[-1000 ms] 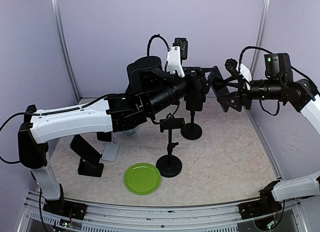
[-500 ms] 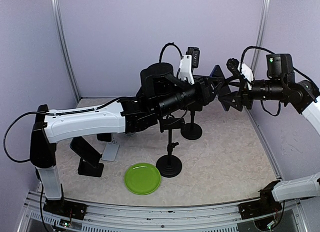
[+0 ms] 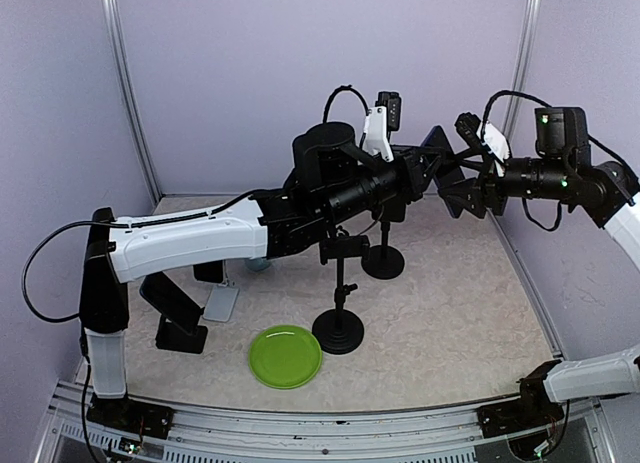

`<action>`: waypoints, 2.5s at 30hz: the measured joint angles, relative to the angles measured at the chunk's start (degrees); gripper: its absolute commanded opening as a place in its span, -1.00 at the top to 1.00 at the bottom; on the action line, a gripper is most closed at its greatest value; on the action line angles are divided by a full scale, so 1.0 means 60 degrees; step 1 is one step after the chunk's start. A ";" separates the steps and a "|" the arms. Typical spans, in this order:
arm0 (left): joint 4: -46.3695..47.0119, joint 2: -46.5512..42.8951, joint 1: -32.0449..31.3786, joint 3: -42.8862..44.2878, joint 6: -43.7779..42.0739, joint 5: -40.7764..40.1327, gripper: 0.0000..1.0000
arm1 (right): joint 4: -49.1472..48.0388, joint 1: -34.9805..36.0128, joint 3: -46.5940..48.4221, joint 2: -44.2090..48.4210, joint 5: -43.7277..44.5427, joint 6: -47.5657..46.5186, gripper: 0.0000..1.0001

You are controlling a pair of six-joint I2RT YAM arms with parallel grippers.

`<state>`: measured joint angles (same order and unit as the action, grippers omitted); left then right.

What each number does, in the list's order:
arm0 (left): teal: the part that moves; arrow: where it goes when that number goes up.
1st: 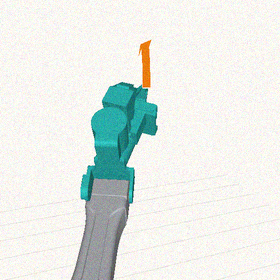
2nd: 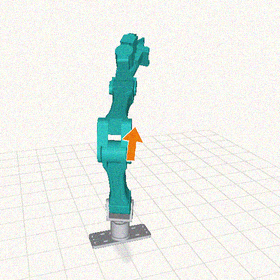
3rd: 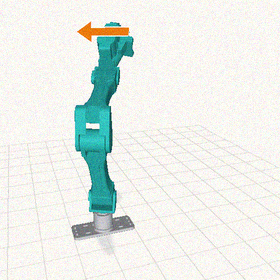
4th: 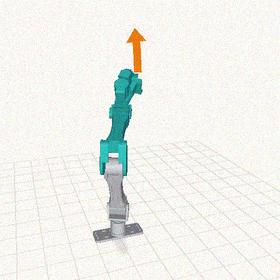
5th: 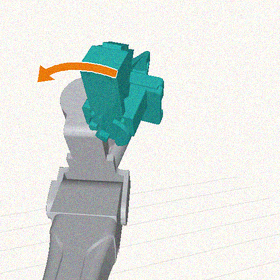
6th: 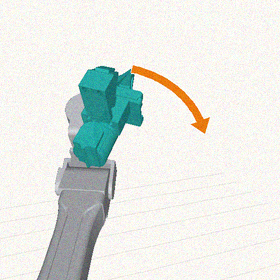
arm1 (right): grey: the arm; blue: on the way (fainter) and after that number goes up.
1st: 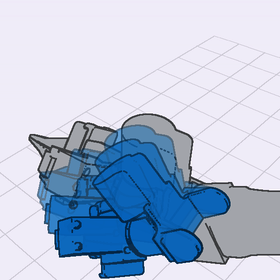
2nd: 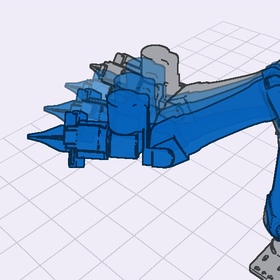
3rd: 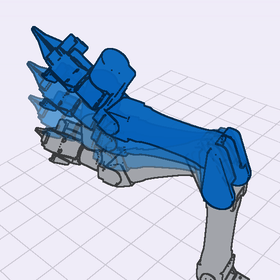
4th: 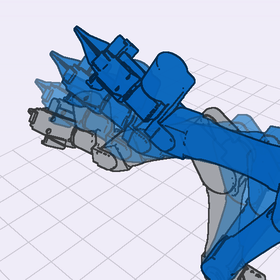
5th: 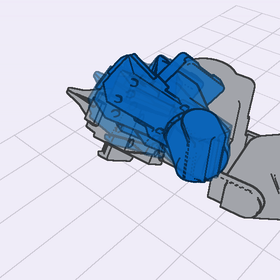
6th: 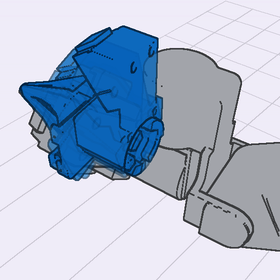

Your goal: Place the phone on the phone stand

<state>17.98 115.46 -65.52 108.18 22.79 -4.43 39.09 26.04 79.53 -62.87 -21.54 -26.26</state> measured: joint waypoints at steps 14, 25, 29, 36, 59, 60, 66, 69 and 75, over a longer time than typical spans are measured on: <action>-0.0091 0.0477 0.0095 0.0554 0.0157 -0.0091 0.70 | -0.0200 0.0000 -0.0149 0.0036 0.0255 0.0189 0.01; -0.0211 0.0532 0.0277 0.0510 0.0113 0.0397 1.00 | -0.0302 -0.0036 -0.0168 0.0142 -0.0200 0.0255 -0.85; -0.0459 0.0262 0.0270 0.0302 -0.0579 0.1202 1.00 | 0.0131 -0.0313 -0.0193 0.0510 -0.1384 0.0262 -0.91; -0.1137 -0.1191 0.0215 -0.0554 -0.1311 0.2481 1.00 | 0.0543 -0.0656 0.0080 0.1038 -0.3075 0.0175 -0.92; -0.3931 -0.7621 -0.1162 -0.5078 -0.2375 0.2470 1.00 | -0.0481 0.0182 -0.0073 -0.1683 -0.5533 0.1180 -0.45; -0.4171 -0.7646 -0.1271 -0.5162 -0.2357 0.2415 1.00 | -0.0474 0.0404 -0.0084 -0.1705 -0.5428 0.1053 -0.41; -0.5238 -0.7624 -0.1650 -0.5843 -0.2102 0.2116 1.00 | -0.0452 0.1209 -0.0273 -0.2004 -0.5253 0.0554 -0.29; -0.5515 -0.7624 -0.1792 -0.6091 -0.2018 0.1902 1.00 | -0.0474 0.1300 -0.0652 -0.2255 -0.5326 0.0608 -0.28; -0.5555 -0.7726 -0.1909 -0.6164 -0.1945 0.1694 1.00 | -0.0535 0.1643 -0.0747 -0.2670 -0.5366 0.0867 -0.28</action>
<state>-15.35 69.10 -76.97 71.20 11.11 5.74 35.88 35.90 75.05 -78.89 -53.74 -21.06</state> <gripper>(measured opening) 0.068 0.633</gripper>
